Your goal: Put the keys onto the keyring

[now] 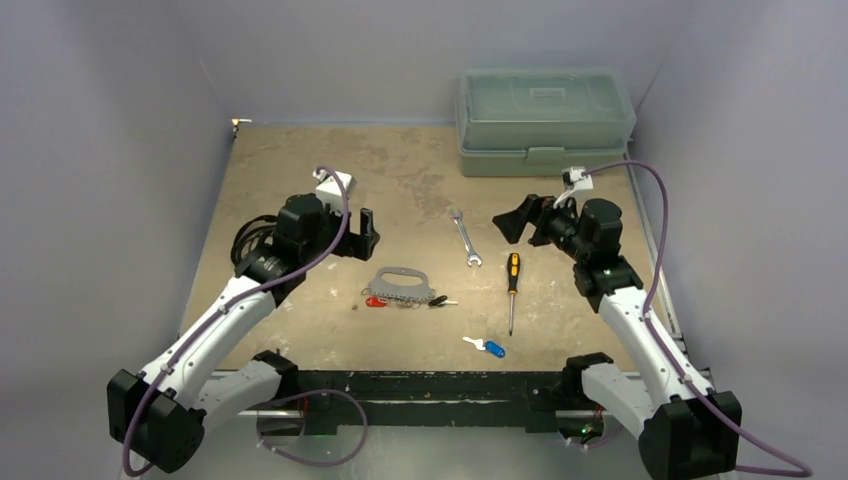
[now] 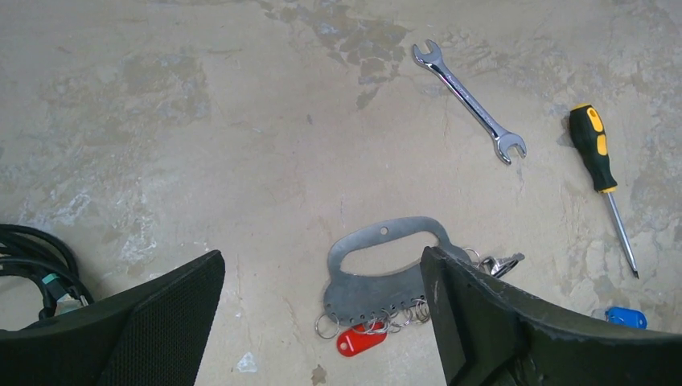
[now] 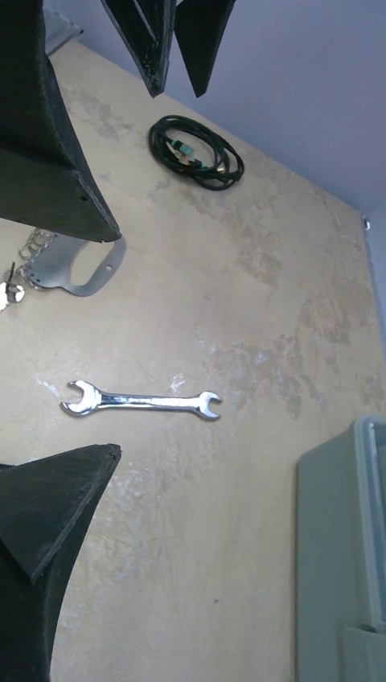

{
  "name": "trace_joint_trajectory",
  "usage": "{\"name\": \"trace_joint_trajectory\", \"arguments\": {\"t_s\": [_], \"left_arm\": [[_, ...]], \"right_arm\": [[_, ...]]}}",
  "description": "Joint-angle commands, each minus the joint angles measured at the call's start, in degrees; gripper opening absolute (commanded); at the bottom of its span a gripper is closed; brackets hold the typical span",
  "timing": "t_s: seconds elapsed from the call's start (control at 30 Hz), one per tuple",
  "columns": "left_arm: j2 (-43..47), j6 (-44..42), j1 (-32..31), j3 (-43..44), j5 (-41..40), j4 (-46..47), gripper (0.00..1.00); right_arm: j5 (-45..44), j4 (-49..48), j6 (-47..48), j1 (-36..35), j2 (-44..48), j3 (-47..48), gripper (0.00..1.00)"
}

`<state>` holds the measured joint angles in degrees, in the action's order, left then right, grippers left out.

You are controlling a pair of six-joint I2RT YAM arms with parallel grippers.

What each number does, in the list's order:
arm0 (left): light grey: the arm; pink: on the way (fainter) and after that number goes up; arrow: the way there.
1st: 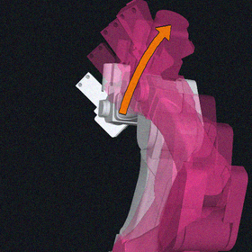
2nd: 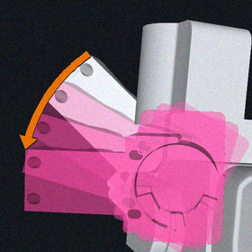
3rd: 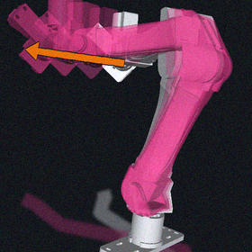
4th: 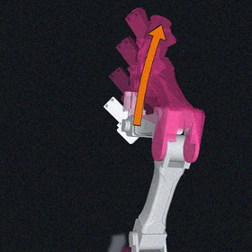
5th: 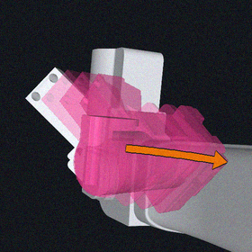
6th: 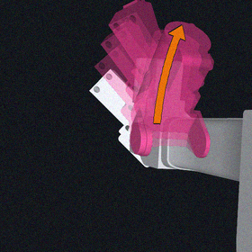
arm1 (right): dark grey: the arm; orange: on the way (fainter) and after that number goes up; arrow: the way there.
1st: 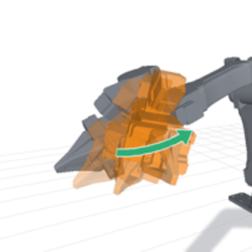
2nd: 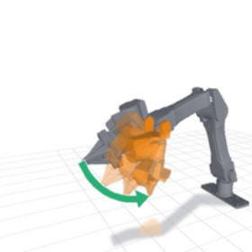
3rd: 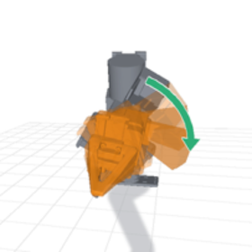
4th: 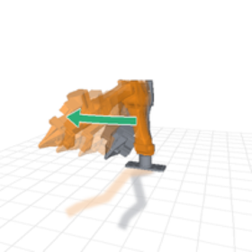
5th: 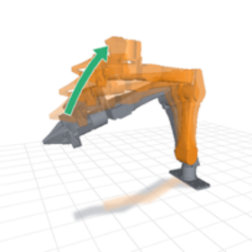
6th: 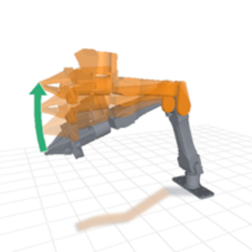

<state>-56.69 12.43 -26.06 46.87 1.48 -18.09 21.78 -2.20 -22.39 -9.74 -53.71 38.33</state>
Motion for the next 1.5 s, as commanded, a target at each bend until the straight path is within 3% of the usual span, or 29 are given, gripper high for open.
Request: {"name": "trace_joint_trajectory", "arguments": {"t_s": [0.0,0.2,0.37,0.7,0.87,1.03,1.17,1.27,1.4,1.47], "left_arm": [[-0.98,-0.56,-0.54,1.90,2.39,0.72,0.91],[-1.60,-1.08,-2.23,2.15,2.74,0.00,0.88],[-2.85,-1.68,-4.40,2.13,2.61,-0.24,0.87],[-6.28,-3.10,-10.02,2.39,1.36,-1.48,0.81],[-9.47,3.30,-15.03,3.89,0.05,-6.59,0.67],[-8.38,9.53,-26.35,1.21,-9.02,-5.62,0.66],[-8.40,1.44,-37.33,1.32,-19.58,-3.65,0.60],[-11.95,-11.23,-40.11,4.18,-16.80,-3.96,0.48],[-17.71,-29.59,-42.32,5.76,-11.87,-9.79,0.47],[-21.00,-33.94,-43.21,7.16,-12.88,-13.88,0.44]], "right_arm": [[-1.08,3.66,-2.13,-0.07,0.64,-0.41,0.99],[-3.01,11.89,-3.63,-1.12,-1.30,2.19,0.99],[-10.18,16.40,-5.46,-7.59,-1.74,4.00,0.99],[-13.55,13.62,-5.65,-13.67,-3.06,4.72,0.99],[-14.11,12.72,-5.65,-14.66,-3.12,3.98,0.99],[-13.36,10.91,-5.63,-15.09,-2.23,2.37,0.99],[-12.95,10.08,-4.33,-15.21,-1.80,1.44,0.99],[-12.73,9.89,-3.49,-15.17,-1.87,1.61,0.99],[-13.65,10.27,-2.37,-15.21,-1.22,1.62,0.99],[-14.91,10.70,-1.97,-15.16,-0.65,1.78,0.99]]}}
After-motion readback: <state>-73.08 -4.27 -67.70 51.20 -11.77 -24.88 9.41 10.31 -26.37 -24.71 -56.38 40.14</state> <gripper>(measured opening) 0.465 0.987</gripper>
